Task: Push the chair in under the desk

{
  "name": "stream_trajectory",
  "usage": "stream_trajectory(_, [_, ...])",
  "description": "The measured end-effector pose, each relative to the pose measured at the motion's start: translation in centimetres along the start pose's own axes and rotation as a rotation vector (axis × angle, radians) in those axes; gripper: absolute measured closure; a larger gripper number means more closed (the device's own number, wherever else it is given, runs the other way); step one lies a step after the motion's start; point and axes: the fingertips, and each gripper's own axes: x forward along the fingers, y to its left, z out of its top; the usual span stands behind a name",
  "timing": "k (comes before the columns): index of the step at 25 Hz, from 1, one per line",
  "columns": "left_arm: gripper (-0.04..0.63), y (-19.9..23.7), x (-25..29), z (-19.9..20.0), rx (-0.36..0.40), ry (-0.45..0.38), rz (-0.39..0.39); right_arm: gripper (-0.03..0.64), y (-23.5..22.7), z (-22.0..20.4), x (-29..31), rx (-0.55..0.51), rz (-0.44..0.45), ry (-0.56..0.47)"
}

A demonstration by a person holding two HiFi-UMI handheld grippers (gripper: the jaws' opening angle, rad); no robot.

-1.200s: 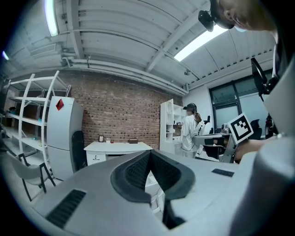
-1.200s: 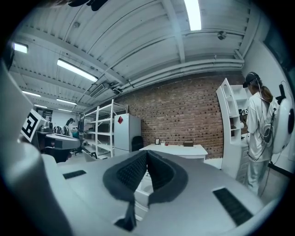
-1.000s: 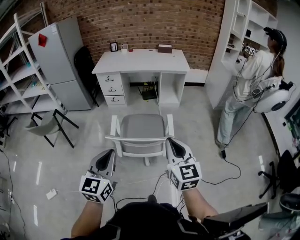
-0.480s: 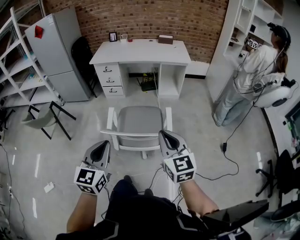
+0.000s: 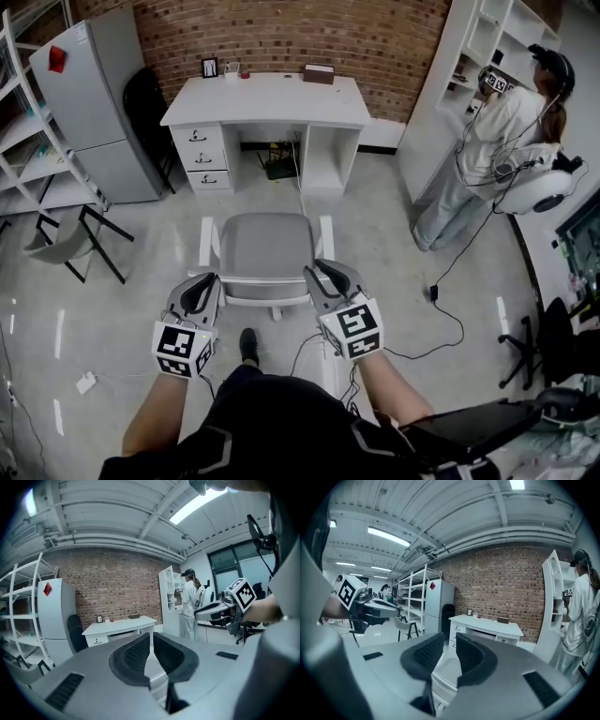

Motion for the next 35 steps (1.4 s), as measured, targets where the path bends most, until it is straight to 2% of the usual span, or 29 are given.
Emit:
stream_trajectory(1, [0.572,0.2,0.6,-0.1,0.015,0.008,-0.012,0.525,-0.1,-0.3,0.5,-0.008,0.007,0.016])
stream_trajectory(3, [0.473,0.7,1.6,-0.8,0.035,0.033,-0.038,0.505,0.1,-0.9,1.8,-0.029,0.029,0.045])
stream_trajectory(6, [0.464,1.6,3.0,-2.4,0.062,0.088,-0.074,0.472,0.6,-2.2,3.7,-0.05,0.066,0.097])
stream_trajectory(10, [0.416,1.6,4.9,-5.2,0.134,0.171,-0.122,0.424,1.1,-5.1,5.7,-0.085,0.115,0.188])
stream_trajectory(12, [0.405,1.6,5.8,-7.5,0.2,0.237,-0.156,0.398,1.3,-7.0,6.8,-0.128,0.14,0.247])
stream_trajectory(18, [0.376,2.2,8.1,-15.2,0.463,0.471,-0.239,0.314,2.3,-12.8,9.4,-0.313,0.229,0.435])
stream_trajectory(24, [0.37,2.4,10.3,-19.7,0.595,0.601,-0.309,0.307,2.1,-17.8,11.4,-0.476,0.287,0.575])
stream_trajectory(28, [0.37,2.7,11.6,-22.0,0.688,0.671,-0.353,0.308,2.1,-20.0,12.6,-0.589,0.307,0.631])
stream_trajectory(35, [0.373,2.5,12.7,-23.8,0.737,0.725,-0.402,0.366,1.9,-22.5,14.2,-0.628,0.335,0.681])
